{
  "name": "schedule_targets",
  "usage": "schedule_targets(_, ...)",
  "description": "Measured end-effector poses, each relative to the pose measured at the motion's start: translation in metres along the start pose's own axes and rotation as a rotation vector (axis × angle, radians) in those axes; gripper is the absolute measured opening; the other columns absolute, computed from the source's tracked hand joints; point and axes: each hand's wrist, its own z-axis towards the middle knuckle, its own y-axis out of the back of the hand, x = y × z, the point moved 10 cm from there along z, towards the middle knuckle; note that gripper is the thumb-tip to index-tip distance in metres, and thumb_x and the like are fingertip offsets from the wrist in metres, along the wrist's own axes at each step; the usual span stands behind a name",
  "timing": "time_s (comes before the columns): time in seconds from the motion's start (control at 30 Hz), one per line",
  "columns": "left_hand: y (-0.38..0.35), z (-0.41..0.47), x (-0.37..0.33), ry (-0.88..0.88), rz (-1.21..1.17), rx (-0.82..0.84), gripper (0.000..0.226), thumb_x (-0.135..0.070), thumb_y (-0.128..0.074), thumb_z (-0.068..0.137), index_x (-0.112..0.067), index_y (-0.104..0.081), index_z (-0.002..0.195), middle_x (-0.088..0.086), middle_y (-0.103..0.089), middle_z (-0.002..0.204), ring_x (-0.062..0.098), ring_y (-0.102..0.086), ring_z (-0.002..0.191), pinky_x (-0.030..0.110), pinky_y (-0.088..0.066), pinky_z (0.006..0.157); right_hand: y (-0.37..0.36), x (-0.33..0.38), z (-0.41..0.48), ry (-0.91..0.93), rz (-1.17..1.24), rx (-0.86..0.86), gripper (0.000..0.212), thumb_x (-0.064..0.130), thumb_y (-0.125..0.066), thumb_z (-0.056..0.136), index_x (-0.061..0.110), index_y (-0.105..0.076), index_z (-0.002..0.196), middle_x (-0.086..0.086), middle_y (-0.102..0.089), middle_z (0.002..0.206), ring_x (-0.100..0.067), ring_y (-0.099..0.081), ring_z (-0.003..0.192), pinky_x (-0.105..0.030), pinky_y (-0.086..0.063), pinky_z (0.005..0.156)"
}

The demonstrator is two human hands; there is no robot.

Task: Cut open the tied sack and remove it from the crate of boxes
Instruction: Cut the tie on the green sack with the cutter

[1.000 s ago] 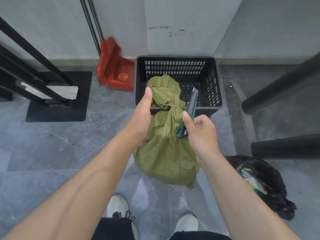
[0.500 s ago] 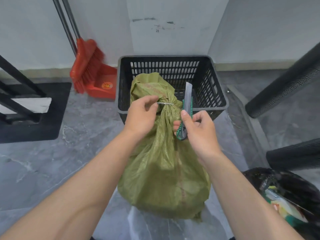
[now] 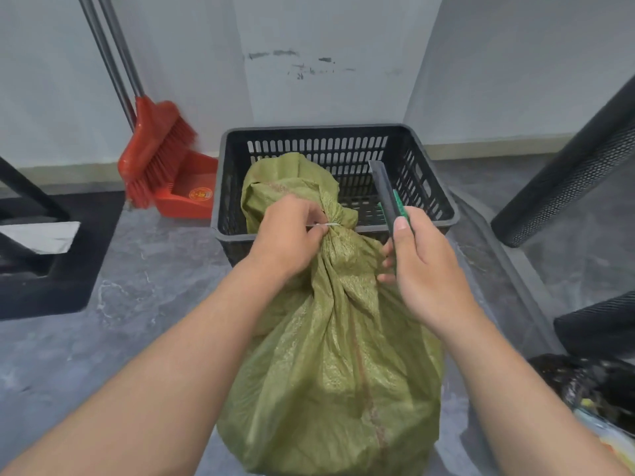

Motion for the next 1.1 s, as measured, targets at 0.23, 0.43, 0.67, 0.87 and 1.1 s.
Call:
schedule_targets(0.23, -0.004, -0.003, -0.005, -0.085, -0.06, 0.11, 0.009, -0.026, -0.058, 0.104, -0.02, -0.056, 0.098, -0.006, -0.042, 0.109, 0.004, -0.047, 0.09, 0.02, -0.034, 0.088, 0.024, 0.025, -0.006, 0.214, -0.152, -0.166, 0.028, 0.04, -0.059, 0.1, 0.046, -0.063, 0.128, 0.02, -0.069, 0.096, -0.004, -0.065, 0.083, -0.034, -0.053, 0.077)
schedule_targets(0.43, -0.002, 0.006, 0.011, -0.008, -0.236, 0.126, 0.008, -0.017, -0.071, 0.096, -0.023, -0.07, 0.091, -0.009, -0.068, 0.091, 0.006, -0.061, 0.079, 0.025, -0.046, 0.073, 0.034, 0.026, -0.008, 0.304, -0.509, -0.126, 0.041, 0.065, -0.049, 0.094, 0.051, -0.063, 0.13, 0.009, -0.055, 0.086, -0.009, -0.054, 0.076, -0.033, -0.042, 0.059)
schedule_targets(0.67, 0.011, 0.009, 0.015, -0.032, -0.293, 0.112, 0.01, -0.013, -0.082, 0.086, -0.019, -0.078, 0.093, -0.005, -0.077, 0.092, 0.01, -0.074, 0.079, 0.033, -0.063, 0.083, 0.021, 0.029, -0.015, 0.366, -0.682, -0.081, 0.037, 0.063, -0.053, 0.094, 0.047, -0.069, 0.123, 0.01, -0.056, 0.086, -0.01, -0.056, 0.075, -0.034, -0.049, 0.049)
schedule_targets(0.87, 0.019, 0.007, 0.013, -0.044, -0.272, 0.06, 0.009, -0.02, -0.088, 0.081, -0.02, -0.079, 0.078, -0.01, -0.076, 0.08, 0.009, -0.074, 0.075, 0.039, -0.064, 0.078, 0.011, 0.038, -0.018, 0.416, -0.709, -0.085, 0.035, 0.06, -0.061, 0.092, 0.044, -0.071, 0.121, 0.01, -0.055, 0.085, -0.009, -0.051, 0.071, -0.027, -0.042, 0.046)
schedule_targets(1.1, 0.021, 0.005, 0.011, -0.045, -0.256, 0.04, 0.008, -0.02, -0.086, 0.082, -0.019, -0.08, 0.077, -0.008, -0.075, 0.075, 0.01, -0.073, 0.073, 0.04, -0.064, 0.077, 0.012, 0.041, -0.022, 0.422, -0.713, -0.106, 0.032, 0.057, -0.065, 0.088, 0.042, -0.075, 0.114, 0.008, -0.056, 0.082, -0.012, -0.055, 0.073, -0.025, -0.037, 0.046)
